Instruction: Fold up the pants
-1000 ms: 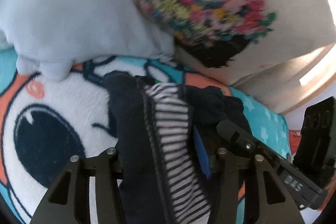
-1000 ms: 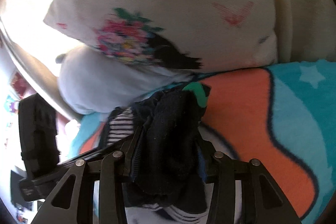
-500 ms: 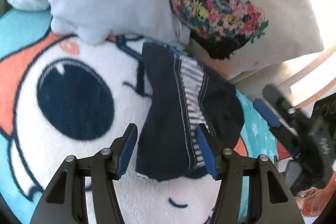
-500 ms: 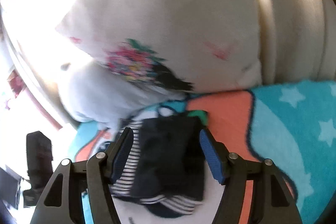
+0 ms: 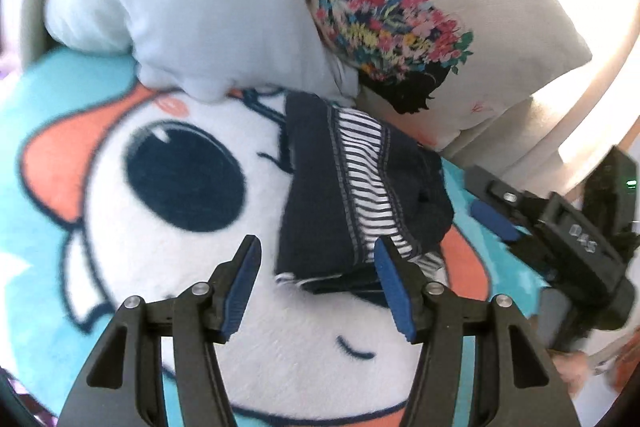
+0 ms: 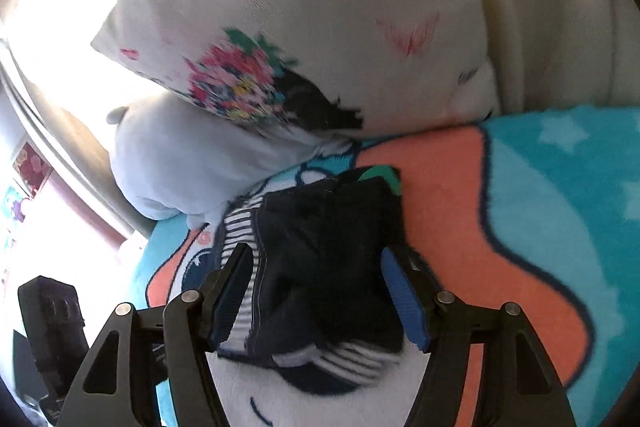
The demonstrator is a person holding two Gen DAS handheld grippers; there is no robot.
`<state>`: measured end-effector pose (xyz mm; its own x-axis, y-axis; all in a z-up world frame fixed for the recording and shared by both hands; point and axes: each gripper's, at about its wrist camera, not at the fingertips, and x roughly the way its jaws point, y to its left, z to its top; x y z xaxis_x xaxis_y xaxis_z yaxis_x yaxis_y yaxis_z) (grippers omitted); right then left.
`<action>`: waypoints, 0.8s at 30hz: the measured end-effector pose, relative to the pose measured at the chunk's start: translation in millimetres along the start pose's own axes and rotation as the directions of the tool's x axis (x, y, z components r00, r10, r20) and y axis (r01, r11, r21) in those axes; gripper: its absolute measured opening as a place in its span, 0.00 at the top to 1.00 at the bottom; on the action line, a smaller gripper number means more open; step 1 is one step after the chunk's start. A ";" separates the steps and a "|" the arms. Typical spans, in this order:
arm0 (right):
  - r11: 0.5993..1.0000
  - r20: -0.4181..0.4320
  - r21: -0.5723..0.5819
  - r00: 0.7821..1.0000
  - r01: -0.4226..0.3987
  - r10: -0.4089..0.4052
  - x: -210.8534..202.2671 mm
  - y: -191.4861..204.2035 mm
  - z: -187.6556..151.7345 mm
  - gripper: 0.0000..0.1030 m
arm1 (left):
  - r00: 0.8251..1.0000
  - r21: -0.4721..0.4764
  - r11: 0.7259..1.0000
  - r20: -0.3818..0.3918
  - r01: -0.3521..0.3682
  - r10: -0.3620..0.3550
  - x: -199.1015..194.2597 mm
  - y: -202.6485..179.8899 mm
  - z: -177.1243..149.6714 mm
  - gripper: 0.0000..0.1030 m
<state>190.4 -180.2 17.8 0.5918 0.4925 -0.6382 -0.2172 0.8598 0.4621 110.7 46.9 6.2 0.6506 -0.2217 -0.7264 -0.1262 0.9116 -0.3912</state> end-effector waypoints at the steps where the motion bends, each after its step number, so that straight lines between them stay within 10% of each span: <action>1: 1.000 0.016 -0.009 1.000 0.013 -0.013 -7.6 2.6 -4.9 0.28 | 0.999 0.016 0.999 0.025 -0.029 0.029 -5.1 -1.5 -2.9 0.43; 13: 0.990 0.058 -0.001 0.989 0.139 -0.139 -54.1 -5.7 -64.6 0.26 | 0.913 0.115 0.951 0.331 -0.288 0.237 -77.0 -35.7 -36.5 0.10; 24: 0.988 0.030 -0.057 0.990 0.142 -0.141 -64.8 13.7 -93.6 0.25 | 0.879 0.077 0.935 0.375 -0.346 0.295 -104.3 -41.3 -50.6 0.08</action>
<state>76.5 -187.7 7.8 0.6395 0.3621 -0.6782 -0.1743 0.9274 0.3309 10.2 14.9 69.5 0.8154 0.2037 -0.5418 -0.2858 0.9557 -0.0708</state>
